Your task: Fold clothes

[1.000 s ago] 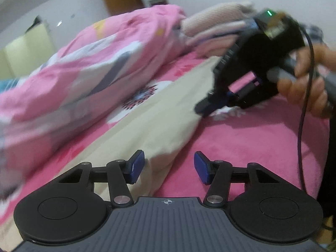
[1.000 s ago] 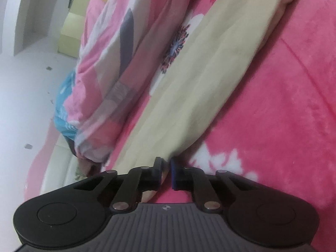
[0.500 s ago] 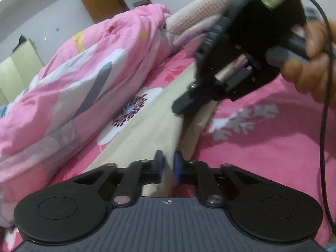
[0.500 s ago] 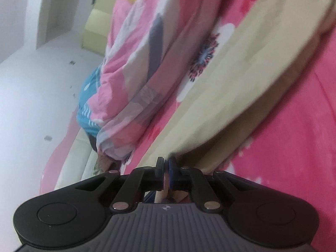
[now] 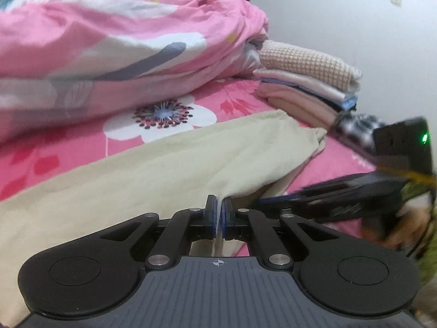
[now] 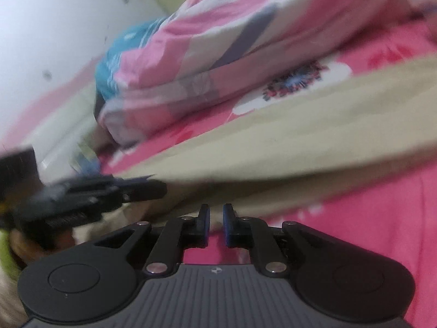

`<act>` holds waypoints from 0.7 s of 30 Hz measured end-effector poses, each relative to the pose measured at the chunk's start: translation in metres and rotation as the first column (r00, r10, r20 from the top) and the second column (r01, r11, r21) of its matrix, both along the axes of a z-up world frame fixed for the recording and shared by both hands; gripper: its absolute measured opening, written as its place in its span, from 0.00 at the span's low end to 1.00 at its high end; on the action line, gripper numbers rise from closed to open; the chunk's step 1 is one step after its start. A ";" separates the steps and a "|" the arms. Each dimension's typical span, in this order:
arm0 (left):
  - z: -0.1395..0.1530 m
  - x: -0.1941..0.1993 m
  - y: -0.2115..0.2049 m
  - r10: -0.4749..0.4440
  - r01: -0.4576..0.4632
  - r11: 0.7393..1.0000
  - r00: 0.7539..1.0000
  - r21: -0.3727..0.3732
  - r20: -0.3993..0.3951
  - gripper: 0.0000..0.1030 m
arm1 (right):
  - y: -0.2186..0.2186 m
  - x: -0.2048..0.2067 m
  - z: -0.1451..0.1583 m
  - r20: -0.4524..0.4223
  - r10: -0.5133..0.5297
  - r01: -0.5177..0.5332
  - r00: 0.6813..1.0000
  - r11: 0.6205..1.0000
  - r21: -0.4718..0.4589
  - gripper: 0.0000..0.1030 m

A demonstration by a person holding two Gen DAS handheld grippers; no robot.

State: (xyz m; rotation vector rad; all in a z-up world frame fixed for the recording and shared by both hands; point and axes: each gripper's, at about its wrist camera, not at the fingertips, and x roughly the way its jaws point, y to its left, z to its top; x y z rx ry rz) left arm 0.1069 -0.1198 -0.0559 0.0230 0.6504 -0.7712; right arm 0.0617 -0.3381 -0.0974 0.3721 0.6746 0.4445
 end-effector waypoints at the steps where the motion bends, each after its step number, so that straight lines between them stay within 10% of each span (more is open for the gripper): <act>1: 0.000 0.002 0.001 0.002 -0.003 1.000 1.000 -0.008 -0.011 0.01 | 0.009 0.006 0.000 0.019 0.012 -0.011 1.000 0.999 -0.042 0.10; 10: 0.003 0.011 0.007 -0.001 -0.002 0.999 0.998 -0.044 -0.056 0.01 | 0.016 -0.022 -0.011 -0.017 0.074 -0.076 0.997 0.967 -0.244 0.09; 21: 0.006 0.012 0.003 -0.001 0.001 1.000 0.999 0.000 -0.049 0.01 | 0.055 -0.019 0.005 0.098 0.140 -0.118 0.985 0.972 -0.203 0.10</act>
